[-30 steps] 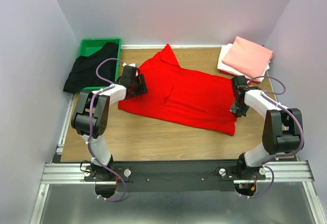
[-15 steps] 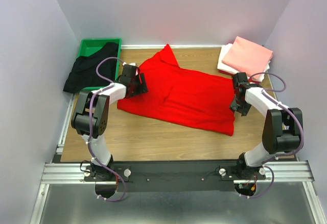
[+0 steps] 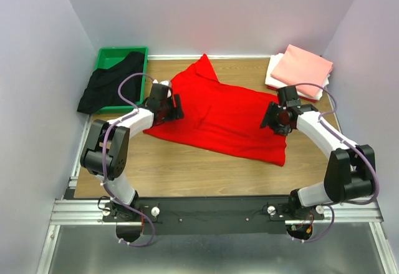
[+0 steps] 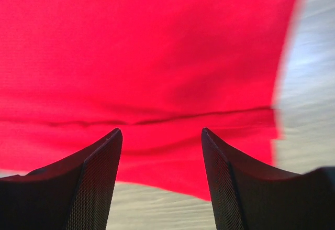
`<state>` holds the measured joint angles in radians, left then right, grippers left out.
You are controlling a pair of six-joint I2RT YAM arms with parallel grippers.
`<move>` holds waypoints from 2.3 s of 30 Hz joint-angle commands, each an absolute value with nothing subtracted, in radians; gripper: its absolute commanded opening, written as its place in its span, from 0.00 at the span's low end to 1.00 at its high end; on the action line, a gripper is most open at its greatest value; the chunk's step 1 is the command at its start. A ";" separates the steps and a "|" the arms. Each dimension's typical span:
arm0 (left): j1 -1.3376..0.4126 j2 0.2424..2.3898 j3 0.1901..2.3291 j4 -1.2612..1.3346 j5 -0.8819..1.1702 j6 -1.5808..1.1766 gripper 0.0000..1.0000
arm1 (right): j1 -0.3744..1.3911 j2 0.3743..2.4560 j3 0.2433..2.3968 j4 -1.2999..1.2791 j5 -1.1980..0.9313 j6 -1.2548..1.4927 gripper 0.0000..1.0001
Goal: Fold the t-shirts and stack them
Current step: Fold the tshirt
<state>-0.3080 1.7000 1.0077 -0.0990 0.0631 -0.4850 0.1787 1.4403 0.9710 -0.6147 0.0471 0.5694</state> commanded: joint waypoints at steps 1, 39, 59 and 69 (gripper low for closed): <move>-0.307 1.695 0.914 -0.035 0.133 -0.498 0.78 | 0.183 1.456 0.873 -0.488 -0.188 0.581 0.69; -0.324 1.469 0.883 -0.175 0.146 -0.485 0.78 | 0.181 1.508 1.023 -0.799 -0.043 0.583 0.77; -0.333 1.692 0.830 -0.109 0.178 -0.471 0.78 | 0.124 1.681 0.828 -0.663 0.210 0.623 0.80; -0.354 1.536 0.727 -0.199 0.155 -0.555 0.78 | 0.095 1.657 0.807 -0.673 0.187 0.626 0.82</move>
